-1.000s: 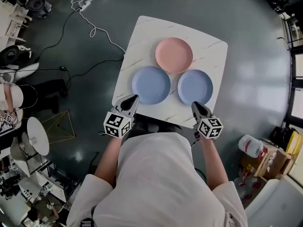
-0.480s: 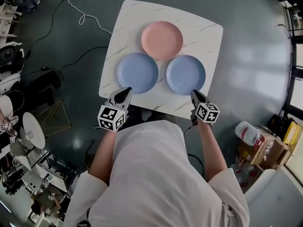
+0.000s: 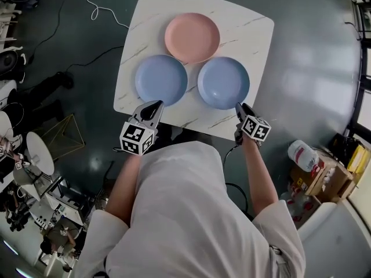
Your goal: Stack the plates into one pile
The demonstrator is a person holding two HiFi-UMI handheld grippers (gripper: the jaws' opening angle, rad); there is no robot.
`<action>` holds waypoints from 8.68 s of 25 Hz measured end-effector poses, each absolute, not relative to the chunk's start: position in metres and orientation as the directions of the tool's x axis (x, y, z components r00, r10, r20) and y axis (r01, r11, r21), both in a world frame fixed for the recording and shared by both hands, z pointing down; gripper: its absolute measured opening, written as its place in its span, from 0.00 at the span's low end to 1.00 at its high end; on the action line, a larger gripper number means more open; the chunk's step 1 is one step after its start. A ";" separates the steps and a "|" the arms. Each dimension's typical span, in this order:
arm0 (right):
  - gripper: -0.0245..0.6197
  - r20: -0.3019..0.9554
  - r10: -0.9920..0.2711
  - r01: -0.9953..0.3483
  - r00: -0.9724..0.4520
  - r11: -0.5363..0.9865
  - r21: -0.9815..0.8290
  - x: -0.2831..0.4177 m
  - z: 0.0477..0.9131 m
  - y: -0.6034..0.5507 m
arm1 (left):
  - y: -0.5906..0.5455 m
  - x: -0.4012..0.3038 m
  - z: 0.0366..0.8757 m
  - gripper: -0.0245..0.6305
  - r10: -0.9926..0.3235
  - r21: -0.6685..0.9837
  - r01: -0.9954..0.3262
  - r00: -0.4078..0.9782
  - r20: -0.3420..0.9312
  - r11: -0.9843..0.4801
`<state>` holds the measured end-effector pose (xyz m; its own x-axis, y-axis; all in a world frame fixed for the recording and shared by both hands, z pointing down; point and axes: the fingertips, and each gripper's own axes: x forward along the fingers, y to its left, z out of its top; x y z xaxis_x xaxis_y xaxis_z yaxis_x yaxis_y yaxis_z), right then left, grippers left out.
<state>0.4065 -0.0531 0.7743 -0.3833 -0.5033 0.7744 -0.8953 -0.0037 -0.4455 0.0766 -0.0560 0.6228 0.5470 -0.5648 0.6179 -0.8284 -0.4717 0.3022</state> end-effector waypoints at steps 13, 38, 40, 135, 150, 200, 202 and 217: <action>0.27 0.788 -0.471 -0.831 -0.397 -0.179 -0.526 0.407 0.819 -0.051 | -0.042 0.067 0.633 0.06 -0.552 0.293 -0.850 0.512 0.658 -0.439; 0.10 0.751 -0.526 -0.616 -0.399 -0.453 -0.644 0.414 0.824 -0.049 | -0.031 0.045 0.630 0.06 -0.589 0.274 -0.883 0.461 0.664 -0.382; 0.10 0.747 -0.531 -0.603 -0.400 -0.461 -0.651 0.412 0.821 -0.048 | -0.029 0.047 0.629 0.06 -0.585 0.275 -0.879 0.467 0.663 -0.390; 0.22 0.793 -0.407 -0.733 -0.454 -0.335 -0.592 0.138 0.754 -0.061 | -0.093 -0.147 0.683 0.06 -0.380 0.410 -0.704 0.679 0.628 -0.580; 0.22 0.768 -0.456 -0.733 -0.449 -0.303 -0.609 0.160 0.741 -0.065 | -0.109 -0.112 0.674 0.06 -0.358 0.408 -0.685 0.691 0.628 -0.604; 0.16 0.690 -0.534 -0.472 -0.488 -0.504 -0.724 0.207 0.835 -0.233 | -0.117 -0.073 0.701 0.06 -0.406 0.394 -0.830 0.542 0.736 -0.394; 0.14 0.685 -0.554 -0.438 -0.472 -0.527 -0.728 0.209 0.834 -0.235 | -0.118 -0.076 0.698 0.06 -0.413 0.389 -0.833 0.539 0.734 -0.394; 0.13 0.639 -0.624 -0.316 -0.449 -0.559 -0.767 0.213 0.828 -0.235 | -0.106 -0.077 0.691 0.06 -0.428 0.390 -0.833 0.541 0.724 -0.393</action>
<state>0.2126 -0.2352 0.8275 -0.4487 -0.6245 0.6393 -0.3157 -0.5585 -0.7671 -0.0769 -0.1064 0.6915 0.5407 -0.4277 0.7244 -0.8329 -0.3928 0.3898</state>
